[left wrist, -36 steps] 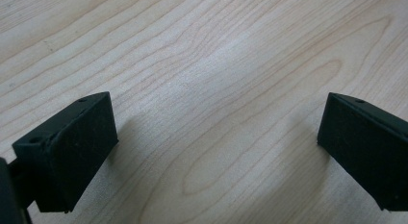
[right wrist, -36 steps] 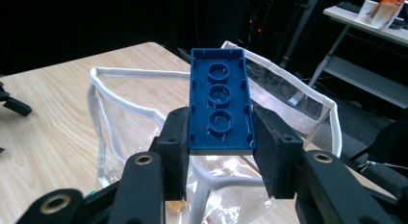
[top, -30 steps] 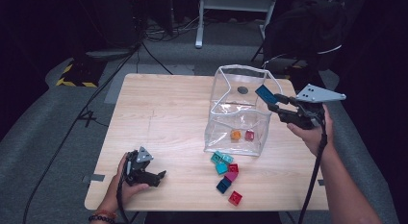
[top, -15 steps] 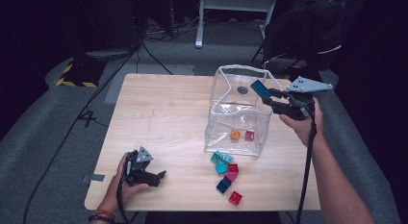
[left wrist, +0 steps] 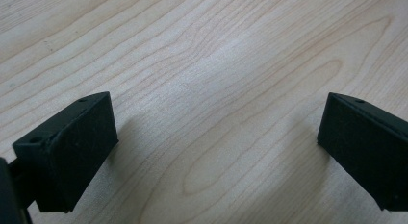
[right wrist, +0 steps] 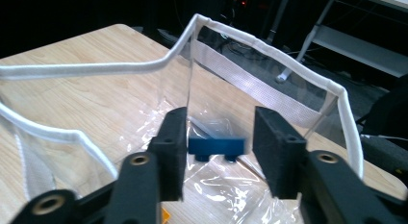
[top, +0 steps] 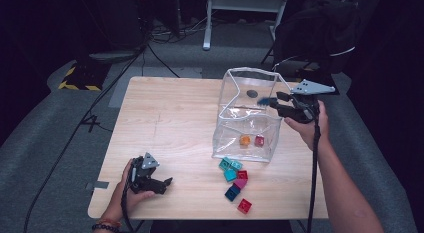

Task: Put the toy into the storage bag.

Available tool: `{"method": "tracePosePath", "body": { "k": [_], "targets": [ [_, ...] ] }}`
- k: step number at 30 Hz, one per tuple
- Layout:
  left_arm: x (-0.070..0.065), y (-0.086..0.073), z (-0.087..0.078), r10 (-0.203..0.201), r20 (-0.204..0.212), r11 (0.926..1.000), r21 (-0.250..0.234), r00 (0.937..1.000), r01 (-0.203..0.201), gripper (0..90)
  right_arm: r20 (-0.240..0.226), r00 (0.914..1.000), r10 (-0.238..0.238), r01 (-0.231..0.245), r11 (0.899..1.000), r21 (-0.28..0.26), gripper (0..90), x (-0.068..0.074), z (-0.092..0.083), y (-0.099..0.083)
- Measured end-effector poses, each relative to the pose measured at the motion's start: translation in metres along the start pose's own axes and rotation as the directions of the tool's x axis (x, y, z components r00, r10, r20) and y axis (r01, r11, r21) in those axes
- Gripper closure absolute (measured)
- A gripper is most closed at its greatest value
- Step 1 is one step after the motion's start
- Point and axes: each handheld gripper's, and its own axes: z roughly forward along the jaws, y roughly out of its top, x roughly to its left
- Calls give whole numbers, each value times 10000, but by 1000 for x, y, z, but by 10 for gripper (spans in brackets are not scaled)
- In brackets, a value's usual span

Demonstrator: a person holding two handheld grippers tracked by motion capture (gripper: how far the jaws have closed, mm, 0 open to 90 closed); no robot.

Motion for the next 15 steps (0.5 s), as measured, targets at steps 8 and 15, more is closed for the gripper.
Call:
{"method": "tracePosePath", "body": {
  "k": [8,15],
  "targets": [
    [0,0,0,7,3,10000,-5,10000,-7,6,-19,9999,123,-123,9998,-158,537,-1,-6,-2],
    [0,0,0,2,0,10000,-23,10000,-2,6,-164,9999,-13,4,9984,-574,511,3,-26,-6]
  ]
}}
